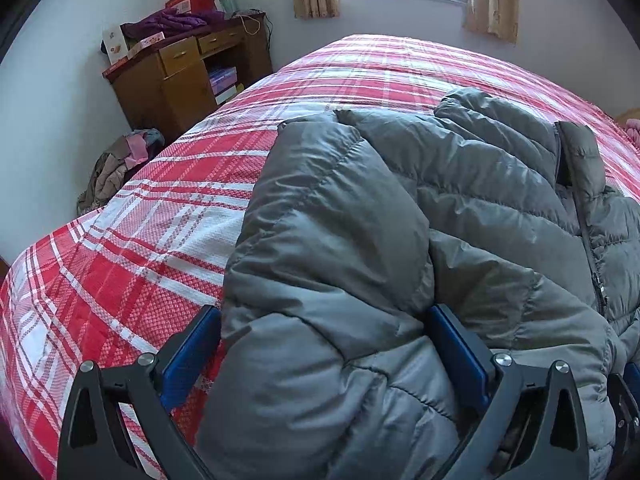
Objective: Fold large clothes
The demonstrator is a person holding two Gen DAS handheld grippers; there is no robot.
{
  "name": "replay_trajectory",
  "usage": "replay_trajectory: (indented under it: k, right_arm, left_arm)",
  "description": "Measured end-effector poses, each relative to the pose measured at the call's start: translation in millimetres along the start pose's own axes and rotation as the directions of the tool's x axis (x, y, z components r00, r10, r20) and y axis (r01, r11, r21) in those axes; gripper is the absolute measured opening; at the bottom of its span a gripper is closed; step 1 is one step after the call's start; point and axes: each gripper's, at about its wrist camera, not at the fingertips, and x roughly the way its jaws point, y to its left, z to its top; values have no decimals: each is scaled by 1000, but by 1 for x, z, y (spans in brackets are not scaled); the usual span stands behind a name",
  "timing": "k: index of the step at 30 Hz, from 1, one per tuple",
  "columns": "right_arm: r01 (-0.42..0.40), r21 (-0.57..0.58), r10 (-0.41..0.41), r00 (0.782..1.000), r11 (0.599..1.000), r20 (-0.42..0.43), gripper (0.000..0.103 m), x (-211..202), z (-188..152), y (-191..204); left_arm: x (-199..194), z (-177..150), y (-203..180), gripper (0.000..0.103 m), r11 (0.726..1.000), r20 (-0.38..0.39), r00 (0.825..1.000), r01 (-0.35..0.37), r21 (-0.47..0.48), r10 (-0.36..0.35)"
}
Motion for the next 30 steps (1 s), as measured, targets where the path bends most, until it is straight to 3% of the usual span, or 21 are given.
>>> replay_trajectory:
  k: [2, 4, 7, 9, 13, 17, 21, 26, 30]
  right_arm:
    - [0, -1, 0, 1000, 1000, -3, 46, 0, 0, 0]
    - [-40, 0, 40, 999, 999, -16, 64, -1, 3, -1]
    - [-72, -44, 69, 996, 996, -65, 86, -18, 13, 0]
    - [-106, -58, 102, 993, 993, -56, 92, -33, 26, -2]
    - [-87, -41, 84, 995, 995, -58, 93, -41, 72, -14]
    - [-31, 84, 37, 997, 996, -64, 94, -26, 121, -30]
    - [36, 105, -31, 998, 994, -47, 98, 1, 165, -40]
    - [79, 155, -66, 994, 985, -89, 98, 50, 201, -44]
    - [84, 193, -62, 991, 978, -119, 98, 84, 219, -47]
  left_arm:
    - [-5, 7, 5, 102, 999, -55, 998, 11, 30, -10]
    - [-24, 18, 17, 102, 1000, -80, 997, 8, 27, -5]
    - [-55, 42, 36, 102, 999, -39, 998, 45, 15, -44]
    - [-59, 62, 40, 102, 999, -35, 998, 50, 11, -49]
    - [-43, 105, 30, 102, 998, -63, 997, 49, -33, -51]
    - [-24, 137, -4, 102, 999, -60, 997, 51, 13, -50]
    - [0, 169, -35, 102, 995, -59, 994, 94, 31, -92]
    - [39, 210, -65, 102, 986, -96, 981, 163, -44, -166]
    - [69, 216, -89, 102, 987, -125, 979, 160, -19, -161]
